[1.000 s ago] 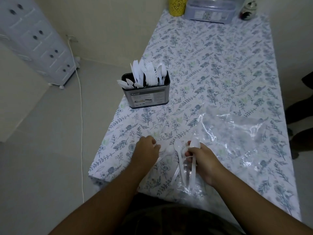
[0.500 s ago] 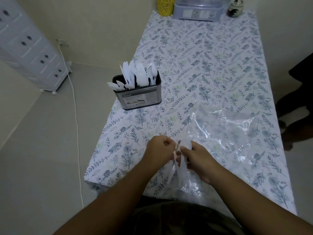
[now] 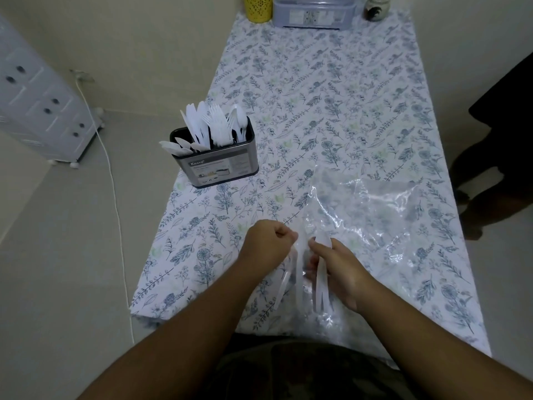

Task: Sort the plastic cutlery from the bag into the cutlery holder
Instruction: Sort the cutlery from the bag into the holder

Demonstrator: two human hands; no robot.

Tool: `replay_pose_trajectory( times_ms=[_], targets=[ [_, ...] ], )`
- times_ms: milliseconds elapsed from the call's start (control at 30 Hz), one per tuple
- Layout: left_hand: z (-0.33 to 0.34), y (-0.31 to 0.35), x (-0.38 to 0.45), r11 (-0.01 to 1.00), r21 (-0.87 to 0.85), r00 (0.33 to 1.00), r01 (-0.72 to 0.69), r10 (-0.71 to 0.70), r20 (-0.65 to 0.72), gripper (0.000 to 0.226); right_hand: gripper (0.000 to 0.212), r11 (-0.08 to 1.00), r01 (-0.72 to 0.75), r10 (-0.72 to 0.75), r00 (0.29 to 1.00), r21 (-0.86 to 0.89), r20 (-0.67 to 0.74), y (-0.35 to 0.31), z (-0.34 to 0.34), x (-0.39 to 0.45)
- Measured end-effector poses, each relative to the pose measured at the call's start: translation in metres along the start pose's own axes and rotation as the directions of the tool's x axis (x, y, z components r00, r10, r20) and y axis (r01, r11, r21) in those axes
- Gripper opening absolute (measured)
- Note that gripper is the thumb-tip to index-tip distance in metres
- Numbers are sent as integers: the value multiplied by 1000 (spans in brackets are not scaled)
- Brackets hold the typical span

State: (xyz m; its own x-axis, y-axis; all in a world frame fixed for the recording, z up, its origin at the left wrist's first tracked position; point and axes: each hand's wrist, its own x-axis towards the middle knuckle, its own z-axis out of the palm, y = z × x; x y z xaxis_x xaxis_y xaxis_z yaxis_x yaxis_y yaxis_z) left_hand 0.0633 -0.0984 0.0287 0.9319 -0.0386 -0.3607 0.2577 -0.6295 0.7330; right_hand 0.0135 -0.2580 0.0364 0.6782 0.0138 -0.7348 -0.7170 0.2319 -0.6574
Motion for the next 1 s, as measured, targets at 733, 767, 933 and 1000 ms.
replay_pose_trajectory(
  times_ms=[733, 767, 933, 1000],
  targets=[
    [29, -16, -22, 921, 363, 986, -139, 94, 141, 26, 25, 996, -84, 88, 983, 35, -160, 9, -21, 8],
    [28, -17, -22, 915, 375, 986, -150, 109, 129, 23, 25, 995, -91, 96, 983, 42, -153, 9, -21, 7],
    [21, -5, -27, 981, 172, 995, -94, 89, 37, 19, 19, 983, -92, 99, 994, 157, -40, 8, -18, 5],
    [21, 2, -30, 997, -58, 991, -46, 53, 125, 21, 22, 983, -63, 54, 997, 173, 53, 7, -14, 3]
  ],
)
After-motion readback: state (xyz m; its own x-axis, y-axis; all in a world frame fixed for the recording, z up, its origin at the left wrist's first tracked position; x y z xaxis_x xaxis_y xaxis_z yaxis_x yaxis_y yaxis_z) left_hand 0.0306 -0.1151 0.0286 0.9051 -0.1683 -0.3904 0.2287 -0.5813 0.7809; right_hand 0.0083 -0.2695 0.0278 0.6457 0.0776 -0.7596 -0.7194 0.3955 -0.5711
